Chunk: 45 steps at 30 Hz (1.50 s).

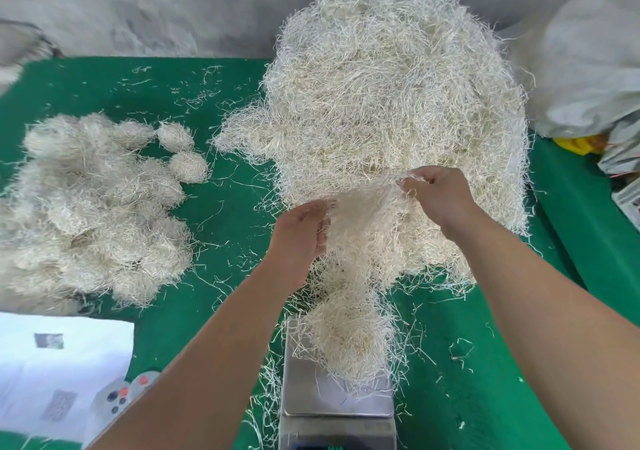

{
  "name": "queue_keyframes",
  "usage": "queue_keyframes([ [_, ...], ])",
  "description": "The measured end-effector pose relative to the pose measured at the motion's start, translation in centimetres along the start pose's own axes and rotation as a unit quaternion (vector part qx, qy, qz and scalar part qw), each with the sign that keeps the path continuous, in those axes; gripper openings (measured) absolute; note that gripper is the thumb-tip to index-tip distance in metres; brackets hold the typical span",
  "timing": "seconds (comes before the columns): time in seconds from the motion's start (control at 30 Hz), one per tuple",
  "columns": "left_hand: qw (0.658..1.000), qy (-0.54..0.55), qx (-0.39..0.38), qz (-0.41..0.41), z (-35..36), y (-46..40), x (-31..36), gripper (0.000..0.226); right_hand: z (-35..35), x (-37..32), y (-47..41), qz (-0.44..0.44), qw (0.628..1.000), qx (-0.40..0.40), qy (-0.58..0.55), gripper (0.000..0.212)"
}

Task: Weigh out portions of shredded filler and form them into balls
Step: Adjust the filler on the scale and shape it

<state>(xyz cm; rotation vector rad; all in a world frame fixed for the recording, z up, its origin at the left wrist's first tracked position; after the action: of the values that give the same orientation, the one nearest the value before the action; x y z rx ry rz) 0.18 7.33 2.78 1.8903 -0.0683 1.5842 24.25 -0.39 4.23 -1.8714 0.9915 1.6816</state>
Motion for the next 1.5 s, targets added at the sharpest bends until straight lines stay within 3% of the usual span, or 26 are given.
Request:
queue_keyframes([
  [0.1,0.998,-0.058,-0.009,0.028,0.1,-0.2,0.7,0.038,0.1,-0.6,-0.3,0.019,0.997,0.054,-0.046,0.014],
  [0.4,0.953,-0.271,-0.007,0.134,-0.9,-1.1,0.4,0.021,-0.3,-0.9,-1.4,0.188,0.944,0.132,-0.238,0.040],
  [0.47,0.924,-0.345,0.006,0.164,-1.5,-1.7,0.6,0.023,0.1,-1.3,-1.0,0.127,0.964,0.132,-0.193,0.035],
  [0.53,0.889,-0.415,0.045,0.185,-1.7,-2.3,0.9,0.026,0.7,-2.2,-0.4,0.006,0.989,0.100,-0.113,0.024],
  [0.63,0.837,-0.478,0.137,0.227,-0.7,-2.0,1.5,0.072,2.4,-4.8,0.9,-0.114,0.992,-0.053,0.033,0.013],
  [0.7,0.843,-0.441,0.157,0.264,0.5,-1.5,2.3,0.086,3.3,-6.3,1.8,-0.170,0.964,-0.124,0.162,0.014],
  [0.73,0.844,-0.431,0.166,0.273,0.9,-1.4,2.8,0.082,3.6,-7.0,2.2,-0.187,0.953,-0.147,0.188,0.011],
  [0.83,0.834,-0.415,0.191,0.309,1.4,-1.4,4.9,0.023,4.1,-8.0,3.6,-0.190,0.947,-0.213,0.149,0.017],
  [0.87,0.856,-0.372,0.167,0.319,1.5,-1.5,5.2,0.008,4.2,-7.8,4.0,-0.181,0.953,-0.216,0.112,0.029],
  [0.93,0.922,-0.223,0.075,0.307,1.4,-1.2,5.5,0.005,4.1,-6.9,4.3,-0.163,0.962,-0.204,0.079,0.058],
  [1.0,0.950,-0.117,0.018,0.289,1.2,-0.6,6.1,0.007,4.7,-5.6,4.7,-0.155,0.953,-0.232,0.116,0.071],
  [1.03,0.948,-0.109,0.006,0.300,1.1,-0.3,6.4,0.009,5.1,-4.8,4.7,-0.153,0.947,-0.257,0.120,0.064],
  [1.13,0.929,-0.132,0.019,0.345,0.8,-0.4,7.2,0.004,6.0,-3.2,4.4,-0.166,0.951,-0.235,0.112,0.005],
  [1.2,0.924,-0.144,0.047,0.352,0.1,-0.7,7.6,0.012,5.8,-2.4,3.7,-0.166,0.961,-0.193,0.106,0.018],
  [1.37,0.933,-0.156,0.107,0.305,-2.6,-2.1,7.1,0.030,4.2,-0.8,2.1,-0.114,0.964,-0.185,0.151,0.022],
  [1.5,0.944,-0.210,0.115,0.225,-4.7,-3.7,5.8,0.046,1.6,-0.5,0.6,0.034,0.983,-0.163,0.083,0.056],
])
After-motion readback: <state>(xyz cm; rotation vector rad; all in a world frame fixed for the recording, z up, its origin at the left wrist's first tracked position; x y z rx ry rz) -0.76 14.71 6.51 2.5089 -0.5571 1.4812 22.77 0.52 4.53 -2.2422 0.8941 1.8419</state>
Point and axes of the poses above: each hand's wrist, its own y-axis away from the middle knuckle, its own z-axis out of the palm, x = y × z, the point moved 1 cm from there along -y, towards the middle knuckle, and after that the axes turned 13 degrees about -y, right-handed, at the moved point
